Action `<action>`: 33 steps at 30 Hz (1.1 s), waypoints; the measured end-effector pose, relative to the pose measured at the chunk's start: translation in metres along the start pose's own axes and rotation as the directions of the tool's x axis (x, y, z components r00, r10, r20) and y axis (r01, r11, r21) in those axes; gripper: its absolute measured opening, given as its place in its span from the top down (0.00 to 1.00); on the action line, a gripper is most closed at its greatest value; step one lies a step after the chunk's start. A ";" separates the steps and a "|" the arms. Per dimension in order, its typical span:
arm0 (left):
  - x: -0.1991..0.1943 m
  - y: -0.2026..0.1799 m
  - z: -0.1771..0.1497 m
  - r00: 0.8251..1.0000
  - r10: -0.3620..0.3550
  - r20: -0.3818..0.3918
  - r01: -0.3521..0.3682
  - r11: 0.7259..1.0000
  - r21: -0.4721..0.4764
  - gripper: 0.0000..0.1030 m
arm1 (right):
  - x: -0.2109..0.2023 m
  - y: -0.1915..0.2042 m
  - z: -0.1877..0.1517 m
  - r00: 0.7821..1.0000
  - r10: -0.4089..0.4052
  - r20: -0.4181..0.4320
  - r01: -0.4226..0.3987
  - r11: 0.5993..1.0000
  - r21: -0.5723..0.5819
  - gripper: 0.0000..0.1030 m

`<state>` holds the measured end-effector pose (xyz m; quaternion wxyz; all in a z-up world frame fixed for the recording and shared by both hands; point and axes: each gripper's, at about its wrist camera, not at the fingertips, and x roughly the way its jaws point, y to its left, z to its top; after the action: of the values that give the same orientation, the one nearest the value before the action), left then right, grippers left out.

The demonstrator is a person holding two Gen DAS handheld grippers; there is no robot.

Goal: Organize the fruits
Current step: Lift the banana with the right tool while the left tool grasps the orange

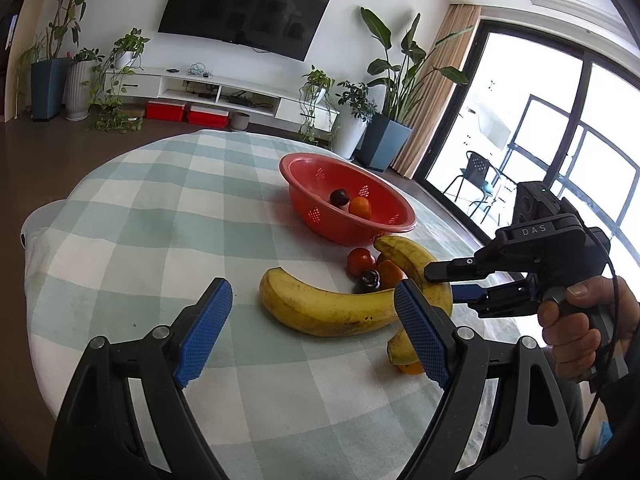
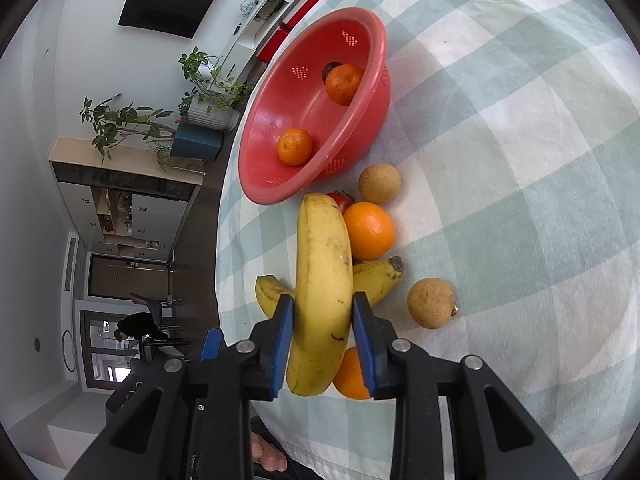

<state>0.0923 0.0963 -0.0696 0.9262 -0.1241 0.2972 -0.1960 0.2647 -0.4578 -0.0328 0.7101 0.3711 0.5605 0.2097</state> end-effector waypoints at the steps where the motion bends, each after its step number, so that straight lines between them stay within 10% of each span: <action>1: 0.000 0.000 0.000 1.000 0.000 -0.001 0.000 1.000 -0.001 0.20 | 0.000 0.001 -0.001 1.000 0.000 0.003 0.000 1.000 -0.006 0.69; 19: 0.018 -0.045 -0.013 0.988 -0.087 -0.128 0.109 0.978 0.179 0.20 | -0.047 -0.001 -0.016 0.996 -0.003 0.092 0.012 0.996 -0.091 0.69; 26: 0.052 -0.097 -0.030 0.957 0.034 -0.287 0.079 0.924 0.375 0.20 | -0.069 -0.029 -0.023 0.991 -0.055 0.120 0.066 0.994 -0.091 0.69; 33: 0.078 -0.100 -0.034 0.935 0.063 -0.350 0.067 0.936 0.346 0.20 | -0.072 -0.043 -0.028 0.994 -0.031 0.107 0.041 0.995 -0.090 0.69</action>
<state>0.1012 -0.0303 -0.1011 0.8641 0.0809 0.4195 -0.2661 0.2123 -0.5284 -0.0224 0.7587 0.3381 0.5187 0.2026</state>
